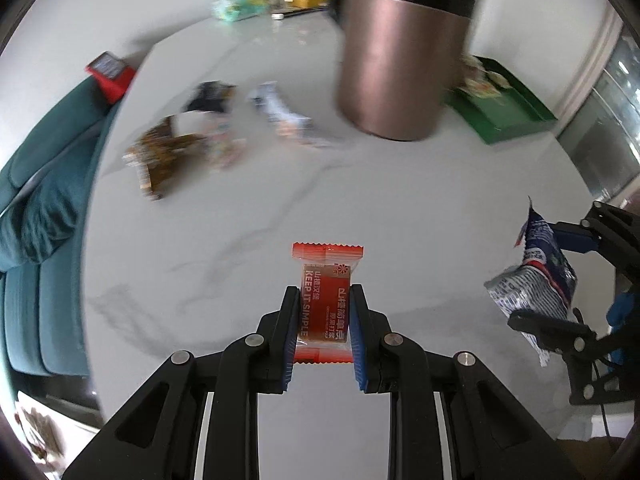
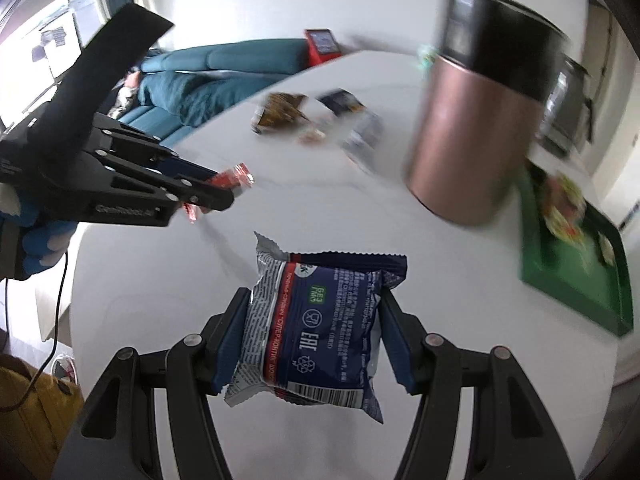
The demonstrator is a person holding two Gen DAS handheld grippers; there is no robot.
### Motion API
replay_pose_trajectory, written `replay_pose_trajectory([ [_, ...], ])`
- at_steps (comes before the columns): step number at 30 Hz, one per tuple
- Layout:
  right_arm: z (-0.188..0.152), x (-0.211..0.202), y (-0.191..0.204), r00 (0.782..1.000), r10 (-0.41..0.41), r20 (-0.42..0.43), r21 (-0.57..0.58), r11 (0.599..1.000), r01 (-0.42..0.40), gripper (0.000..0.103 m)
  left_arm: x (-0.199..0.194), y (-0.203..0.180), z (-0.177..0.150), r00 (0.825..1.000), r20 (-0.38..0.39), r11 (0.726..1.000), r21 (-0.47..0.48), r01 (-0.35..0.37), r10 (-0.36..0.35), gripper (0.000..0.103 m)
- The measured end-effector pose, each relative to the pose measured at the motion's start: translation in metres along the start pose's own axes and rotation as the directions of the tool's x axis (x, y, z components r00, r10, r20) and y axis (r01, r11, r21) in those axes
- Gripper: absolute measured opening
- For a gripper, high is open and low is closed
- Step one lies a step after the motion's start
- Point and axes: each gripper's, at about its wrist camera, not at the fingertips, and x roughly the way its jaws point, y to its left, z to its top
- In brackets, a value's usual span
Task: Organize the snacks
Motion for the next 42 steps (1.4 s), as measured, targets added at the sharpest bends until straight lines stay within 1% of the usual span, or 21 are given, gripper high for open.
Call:
replay_pose_trajectory([
  [3,-0.025,-0.014,-0.035,0.999,-0.038,-0.017,0.04,0.998,0.039,0.103,0.006,-0.04,0.009,0.999,-0.004,0.999,0.029,0.039,-0.039,0.02],
  [7,-0.054,-0.036,-0.09,0.995,-0.097,-0.025,0.102,0.99,0.099,0.103,0.01,-0.096,0.029,0.996,-0.001,0.993,0.085,0.085,-0.085,0.02],
  [11,-0.067,-0.065,-0.15,0.984,-0.177,-0.011,0.152,0.972,0.176,0.103,0.013,-0.151,0.06,0.992,0.019,0.982,0.142,0.121,-0.125,0.02],
  [14,-0.063,-0.085,-0.191,0.971,-0.239,0.018,0.19,0.954,0.231,0.103,0.009,-0.187,0.092,0.988,0.058,0.977,0.171,0.129,-0.14,0.02],
  [17,-0.052,-0.11,-0.233,0.951,-0.304,0.062,0.217,0.934,0.284,0.103,-0.001,-0.217,0.133,0.982,0.125,0.975,0.188,0.118,-0.143,0.02],
  [20,-0.032,-0.129,-0.27,0.927,-0.359,0.113,0.235,0.916,0.326,0.103,-0.008,-0.237,0.17,0.973,0.187,0.977,0.191,0.096,-0.132,0.02],
  [23,-0.014,-0.135,-0.3,0.907,-0.392,0.151,0.245,0.904,0.35,0.103,-0.008,-0.253,0.207,0.964,0.235,0.981,0.176,0.082,-0.123,0.02],
  [24,-0.007,-0.134,-0.311,0.901,-0.401,0.163,0.252,0.9,0.355,0.103,-0.006,-0.258,0.217,0.962,0.246,0.982,0.17,0.077,-0.118,0.02],
  [27,0.007,-0.122,-0.341,0.894,-0.409,0.181,0.277,0.894,0.353,0.103,0.012,-0.271,0.24,0.962,0.257,0.986,0.159,0.057,-0.097,0.02],
  [29,0.013,-0.106,-0.358,0.896,-0.408,0.174,0.295,0.89,0.347,0.103,0.035,-0.275,0.251,0.968,0.234,0.989,0.131,0.066,-0.095,0.02],
  [31,0.011,-0.086,-0.374,0.904,-0.399,0.155,0.314,0.887,0.338,0.103,0.062,-0.278,0.258,0.975,0.205,0.992,0.107,0.062,-0.083,0.02],
  [35,0.003,-0.043,-0.401,0.922,-0.374,0.095,0.337,0.884,0.324,0.103,0.101,-0.284,0.259,0.986,0.164,0.994,0.104,0.027,-0.044,0.02],
  [38,-0.002,-0.013,-0.418,0.93,-0.363,0.056,0.354,0.878,0.321,0.103,0.117,-0.293,0.256,0.988,0.154,0.99,0.14,-0.003,-0.019,0.02],
  [42,-0.006,0.01,-0.43,0.936,-0.35,0.022,0.371,0.873,0.318,0.103,0.136,-0.299,0.254,0.99,0.144,0.985,0.169,-0.033,0.008,0.02],
])
